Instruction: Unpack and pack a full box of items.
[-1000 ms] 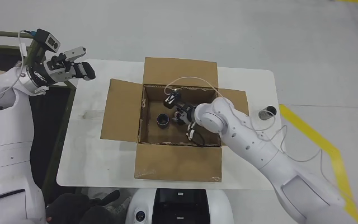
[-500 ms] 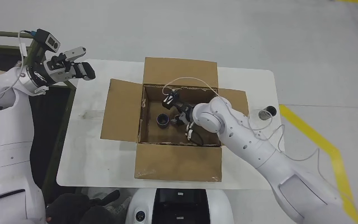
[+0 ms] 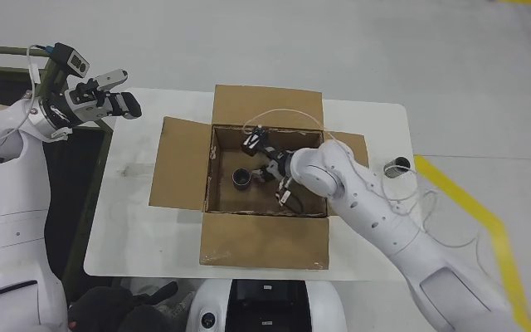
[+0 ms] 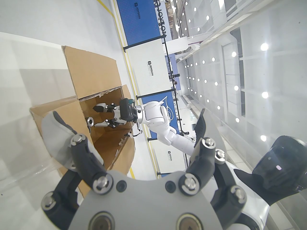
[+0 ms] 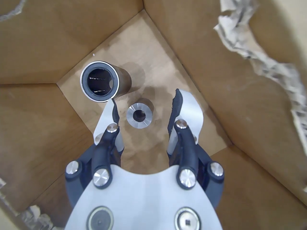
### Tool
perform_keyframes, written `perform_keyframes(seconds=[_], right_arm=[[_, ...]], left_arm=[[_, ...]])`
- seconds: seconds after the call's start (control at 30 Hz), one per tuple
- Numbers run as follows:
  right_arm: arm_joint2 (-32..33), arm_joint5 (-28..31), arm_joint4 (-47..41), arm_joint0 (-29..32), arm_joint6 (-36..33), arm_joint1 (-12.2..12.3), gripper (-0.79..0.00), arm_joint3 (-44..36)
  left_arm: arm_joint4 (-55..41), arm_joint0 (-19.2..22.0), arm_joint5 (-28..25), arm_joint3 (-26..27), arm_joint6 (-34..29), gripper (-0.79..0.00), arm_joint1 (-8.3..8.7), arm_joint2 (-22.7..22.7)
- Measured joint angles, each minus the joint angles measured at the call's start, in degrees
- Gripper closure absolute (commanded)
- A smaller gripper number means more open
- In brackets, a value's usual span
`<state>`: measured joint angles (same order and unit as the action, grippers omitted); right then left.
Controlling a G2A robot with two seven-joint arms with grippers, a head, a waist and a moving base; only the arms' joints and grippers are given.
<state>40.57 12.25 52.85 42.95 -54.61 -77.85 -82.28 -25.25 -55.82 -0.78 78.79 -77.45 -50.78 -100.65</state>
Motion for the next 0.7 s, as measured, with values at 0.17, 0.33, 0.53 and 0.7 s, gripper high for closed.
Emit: perform_keyframes(seconds=[0.17,0.33,0.53,0.7], right_arm=[[3.5,1.0,0.8,2.9,-2.1,1.4,-0.526,-6.6],[7.4,2.4,0.8,6.1,-3.7,2.7,-0.533,-12.6],[12.8,3.7,1.3,10.4,-4.2,4.3,-0.545,-19.2],[18.7,4.4,1.4,14.4,-3.1,5.7,-0.539,-23.6]], left_arm=[[0.0,0.0,0.0,0.0,0.0,-0.785,0.00,0.0],[0.0,0.0,0.0,0.0,0.0,-0.785,0.00,0.0],[0.0,0.0,0.0,0.0,0.0,-0.785,0.00,0.0],[0.0,0.0,0.0,0.0,0.0,-0.785,0.00,0.0]])
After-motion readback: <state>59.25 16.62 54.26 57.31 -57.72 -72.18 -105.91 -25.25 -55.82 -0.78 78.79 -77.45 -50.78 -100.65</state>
